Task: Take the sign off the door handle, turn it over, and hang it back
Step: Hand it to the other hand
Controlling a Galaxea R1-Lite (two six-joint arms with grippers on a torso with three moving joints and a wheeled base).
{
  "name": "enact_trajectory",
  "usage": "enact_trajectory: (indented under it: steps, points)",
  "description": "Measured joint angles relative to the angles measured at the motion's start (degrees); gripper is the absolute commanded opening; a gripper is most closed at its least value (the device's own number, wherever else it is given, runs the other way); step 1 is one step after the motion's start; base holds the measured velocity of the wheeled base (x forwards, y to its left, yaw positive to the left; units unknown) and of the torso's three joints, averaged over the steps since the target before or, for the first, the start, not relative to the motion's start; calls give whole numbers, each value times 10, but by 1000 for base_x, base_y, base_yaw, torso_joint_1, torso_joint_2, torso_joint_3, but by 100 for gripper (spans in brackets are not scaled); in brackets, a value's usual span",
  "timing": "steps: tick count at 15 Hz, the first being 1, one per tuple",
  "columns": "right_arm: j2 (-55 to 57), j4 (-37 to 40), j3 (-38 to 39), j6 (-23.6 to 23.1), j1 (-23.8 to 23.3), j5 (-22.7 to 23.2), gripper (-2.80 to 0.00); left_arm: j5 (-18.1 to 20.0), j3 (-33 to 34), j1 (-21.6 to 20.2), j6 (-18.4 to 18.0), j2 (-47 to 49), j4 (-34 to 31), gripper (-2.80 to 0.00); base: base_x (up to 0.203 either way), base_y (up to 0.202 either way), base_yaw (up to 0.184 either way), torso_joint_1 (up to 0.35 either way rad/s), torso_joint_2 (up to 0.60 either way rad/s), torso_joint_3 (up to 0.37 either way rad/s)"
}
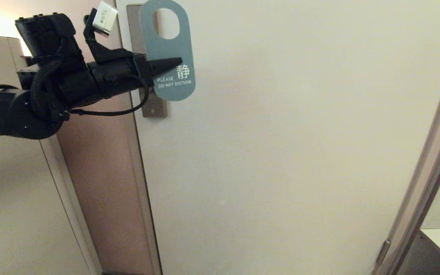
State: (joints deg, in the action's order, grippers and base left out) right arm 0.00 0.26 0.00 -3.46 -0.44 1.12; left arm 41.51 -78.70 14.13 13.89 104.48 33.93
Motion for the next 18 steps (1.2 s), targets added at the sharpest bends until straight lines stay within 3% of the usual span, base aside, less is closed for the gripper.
enact_trajectory:
  steps: [12, 16, 18]
  points:
    - [0, 0, 0, 0, 0, 0, -280, 1, 225, 17, -34, -110, 7, -280, 0, 0, 0, 0, 0, 0]
    - [0, 0, 0, 0, 0, 0, -280, 2, 240, 61, -31, -101, 15, -280, 0, 0, 0, 0, 0, 0]
    - [0, 0, 0, 0, 0, 0, -280, 2, 232, 86, -25, -76, 52, -280, 0, 0, 0, 0, 0, 0]
